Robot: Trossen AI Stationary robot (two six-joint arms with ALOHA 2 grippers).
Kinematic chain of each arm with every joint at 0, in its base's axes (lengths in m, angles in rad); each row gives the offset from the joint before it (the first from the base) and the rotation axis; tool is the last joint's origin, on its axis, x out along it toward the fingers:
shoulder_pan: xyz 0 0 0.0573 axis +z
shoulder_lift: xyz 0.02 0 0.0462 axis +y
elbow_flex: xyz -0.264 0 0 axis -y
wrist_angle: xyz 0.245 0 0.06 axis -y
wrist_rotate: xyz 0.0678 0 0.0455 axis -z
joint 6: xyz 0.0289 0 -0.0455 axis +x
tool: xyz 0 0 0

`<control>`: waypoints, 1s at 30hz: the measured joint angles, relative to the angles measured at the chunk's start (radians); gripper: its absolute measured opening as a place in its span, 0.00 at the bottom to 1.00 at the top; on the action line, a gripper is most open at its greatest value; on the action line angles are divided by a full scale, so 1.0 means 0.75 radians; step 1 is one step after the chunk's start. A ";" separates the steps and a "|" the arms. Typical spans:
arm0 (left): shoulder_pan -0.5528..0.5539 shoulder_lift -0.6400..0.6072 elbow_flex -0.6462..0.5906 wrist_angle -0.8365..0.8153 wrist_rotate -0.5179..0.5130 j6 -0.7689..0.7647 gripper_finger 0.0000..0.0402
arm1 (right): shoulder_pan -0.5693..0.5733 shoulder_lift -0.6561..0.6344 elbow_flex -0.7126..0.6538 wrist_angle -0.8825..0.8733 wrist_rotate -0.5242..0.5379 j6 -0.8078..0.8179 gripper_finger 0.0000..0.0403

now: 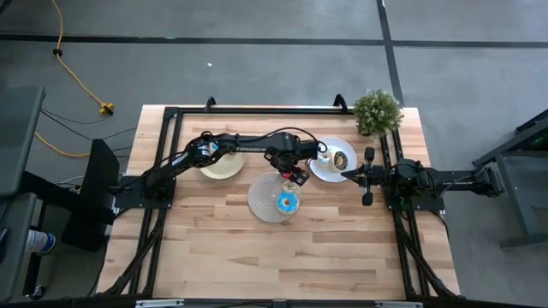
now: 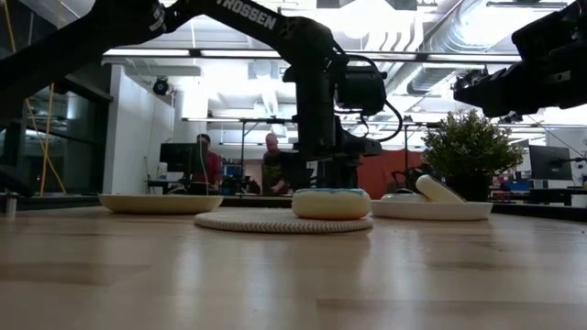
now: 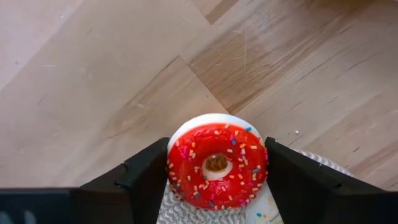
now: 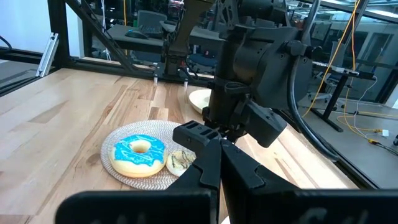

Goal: Pick & Place donuts
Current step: Put the small red donut on the brown plate

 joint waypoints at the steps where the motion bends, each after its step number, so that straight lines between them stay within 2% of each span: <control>1: 0.000 0.000 0.000 0.000 0.001 0.000 0.57 | 0.000 0.000 0.000 0.000 0.000 0.000 0.00; 5: 0.000 0.000 0.000 0.000 0.008 0.006 0.48 | 0.000 0.000 0.000 0.000 0.000 0.000 0.00; 9: 0.000 -0.001 0.000 0.000 0.011 0.006 0.44 | -0.001 0.000 0.000 0.000 0.000 0.000 0.00; 16: 0.000 -0.003 0.000 0.001 0.011 0.030 0.44 | -0.001 0.000 0.000 0.000 0.000 0.000 0.00; 24: 0.028 -0.085 0.004 -0.010 -0.025 0.035 0.44 | 0.000 0.000 0.000 0.000 0.000 0.000 0.00; 30: 0.053 -0.175 -0.001 -0.150 -0.076 0.049 0.44 | 0.000 0.004 0.000 0.000 0.001 0.000 0.00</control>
